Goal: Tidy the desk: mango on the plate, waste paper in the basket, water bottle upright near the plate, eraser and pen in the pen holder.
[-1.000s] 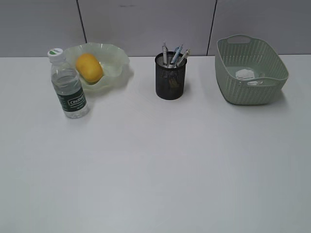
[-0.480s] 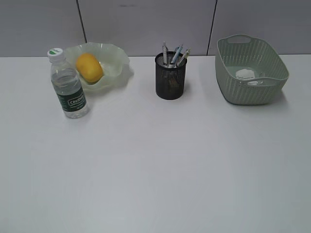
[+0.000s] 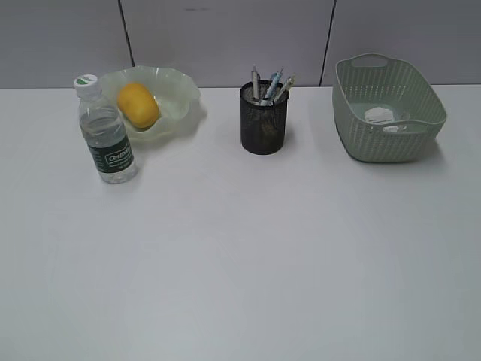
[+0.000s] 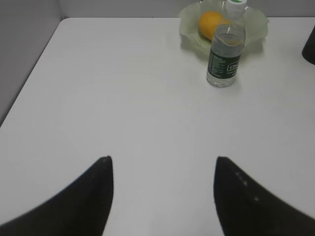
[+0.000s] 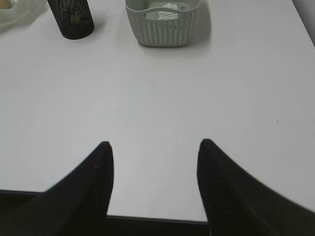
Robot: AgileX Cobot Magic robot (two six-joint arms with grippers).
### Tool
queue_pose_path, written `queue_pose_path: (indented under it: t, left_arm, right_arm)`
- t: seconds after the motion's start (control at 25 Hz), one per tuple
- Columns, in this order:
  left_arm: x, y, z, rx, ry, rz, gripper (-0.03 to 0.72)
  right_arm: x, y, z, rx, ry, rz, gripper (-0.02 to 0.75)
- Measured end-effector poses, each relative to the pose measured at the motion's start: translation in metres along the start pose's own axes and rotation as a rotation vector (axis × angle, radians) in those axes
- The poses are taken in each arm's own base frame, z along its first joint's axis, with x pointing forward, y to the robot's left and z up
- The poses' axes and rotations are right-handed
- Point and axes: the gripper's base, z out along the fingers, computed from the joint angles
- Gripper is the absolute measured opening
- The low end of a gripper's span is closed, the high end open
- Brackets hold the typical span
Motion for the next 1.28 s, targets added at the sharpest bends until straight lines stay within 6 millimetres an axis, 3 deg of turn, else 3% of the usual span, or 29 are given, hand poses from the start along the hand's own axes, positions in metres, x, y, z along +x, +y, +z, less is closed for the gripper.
queue_pose_path:
  t: [1.28]
  left_arm:
    - [-0.0001,-0.0005,0.0,0.006,-0.001,-0.003,0.432]
  right_arm:
    - [-0.0001,0.0,0.0,0.0,-0.001,0.0,0.439]
